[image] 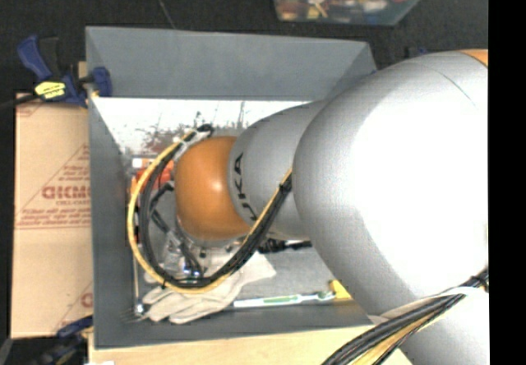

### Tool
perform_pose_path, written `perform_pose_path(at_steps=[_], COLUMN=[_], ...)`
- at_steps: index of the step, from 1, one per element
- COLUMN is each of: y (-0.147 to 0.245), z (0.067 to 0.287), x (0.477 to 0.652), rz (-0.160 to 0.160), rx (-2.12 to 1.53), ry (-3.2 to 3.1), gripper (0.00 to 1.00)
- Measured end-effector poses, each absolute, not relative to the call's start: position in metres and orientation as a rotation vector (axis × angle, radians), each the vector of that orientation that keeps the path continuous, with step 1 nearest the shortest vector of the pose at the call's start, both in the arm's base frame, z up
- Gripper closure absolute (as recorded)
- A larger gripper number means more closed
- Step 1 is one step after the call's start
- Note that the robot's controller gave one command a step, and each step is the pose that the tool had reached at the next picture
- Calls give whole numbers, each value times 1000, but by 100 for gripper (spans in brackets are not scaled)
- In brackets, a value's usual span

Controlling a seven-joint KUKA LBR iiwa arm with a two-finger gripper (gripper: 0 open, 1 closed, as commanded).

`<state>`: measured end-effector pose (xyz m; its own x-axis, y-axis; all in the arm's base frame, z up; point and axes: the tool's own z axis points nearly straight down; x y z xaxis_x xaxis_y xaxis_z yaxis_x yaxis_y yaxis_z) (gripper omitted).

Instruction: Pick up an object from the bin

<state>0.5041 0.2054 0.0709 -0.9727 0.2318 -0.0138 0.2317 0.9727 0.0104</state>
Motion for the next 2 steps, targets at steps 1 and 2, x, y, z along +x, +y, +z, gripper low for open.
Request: perform_pose_path(at_steps=[1, 2], y=[191, 191], z=[97, 97], x=[494, 494], rz=[17, 17], rx=[691, 694], ry=[3051, 3050], gripper=[100, 100])
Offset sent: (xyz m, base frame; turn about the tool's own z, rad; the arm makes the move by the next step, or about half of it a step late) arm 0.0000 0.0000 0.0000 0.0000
